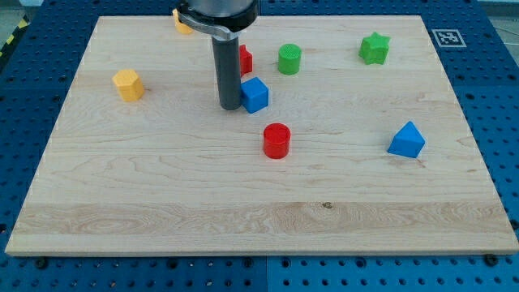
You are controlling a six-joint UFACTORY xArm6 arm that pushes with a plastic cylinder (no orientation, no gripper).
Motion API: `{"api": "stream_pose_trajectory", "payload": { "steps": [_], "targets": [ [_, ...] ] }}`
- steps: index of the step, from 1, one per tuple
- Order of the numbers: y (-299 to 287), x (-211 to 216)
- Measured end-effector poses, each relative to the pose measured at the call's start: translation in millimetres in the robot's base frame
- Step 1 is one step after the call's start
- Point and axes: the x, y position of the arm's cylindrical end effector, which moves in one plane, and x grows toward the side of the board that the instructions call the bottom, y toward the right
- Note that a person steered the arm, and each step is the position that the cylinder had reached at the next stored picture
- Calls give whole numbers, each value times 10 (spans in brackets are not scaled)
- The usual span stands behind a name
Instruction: Move the yellow hexagon left to the red star
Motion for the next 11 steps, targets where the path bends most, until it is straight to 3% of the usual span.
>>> {"api": "stream_pose_trajectory", "payload": {
  "steps": [5, 8, 11],
  "targets": [
    [-1662, 9],
    [-1554, -730],
    [-1076, -1036]
  ]
}}
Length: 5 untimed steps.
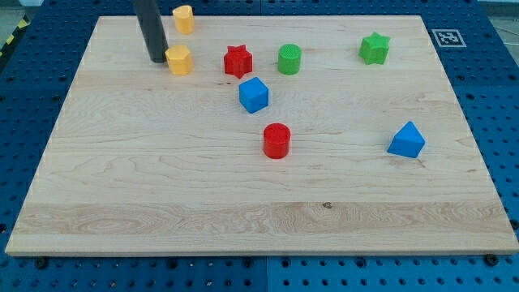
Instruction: Move the yellow hexagon left to the red star
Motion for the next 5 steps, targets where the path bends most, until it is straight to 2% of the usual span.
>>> {"api": "stream_pose_trajectory", "payload": {
  "steps": [3, 4, 5],
  "targets": [
    [273, 109],
    [262, -36],
    [-281, -574]
  ]
}}
